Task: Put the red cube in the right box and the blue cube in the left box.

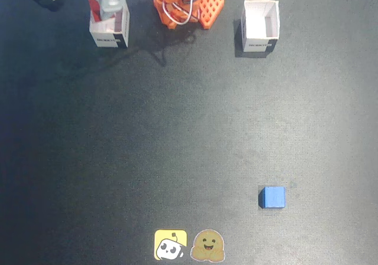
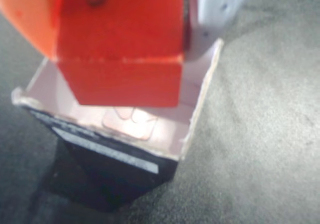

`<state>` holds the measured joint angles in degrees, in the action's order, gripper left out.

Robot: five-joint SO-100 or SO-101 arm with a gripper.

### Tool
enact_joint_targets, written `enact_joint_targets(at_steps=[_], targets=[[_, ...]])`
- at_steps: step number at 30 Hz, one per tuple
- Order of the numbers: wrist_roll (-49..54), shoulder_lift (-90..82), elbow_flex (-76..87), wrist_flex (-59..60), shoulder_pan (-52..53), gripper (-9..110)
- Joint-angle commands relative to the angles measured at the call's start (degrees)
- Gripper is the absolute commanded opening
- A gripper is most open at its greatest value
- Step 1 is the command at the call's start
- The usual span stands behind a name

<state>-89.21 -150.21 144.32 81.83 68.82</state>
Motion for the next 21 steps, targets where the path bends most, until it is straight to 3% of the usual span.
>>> enact_joint_targets(at_steps=[1, 9, 14, 21], targets=[[-0.35, -0.97, -0.18, -1.05, 0.44, 17], [0.44, -1.32, 0.0, -1.41, 0.35, 17], [0.88, -1.41, 0.26, -1.93, 0.62, 4], [4.04, -3.34, 0.0, -2.72, -3.16, 0]])
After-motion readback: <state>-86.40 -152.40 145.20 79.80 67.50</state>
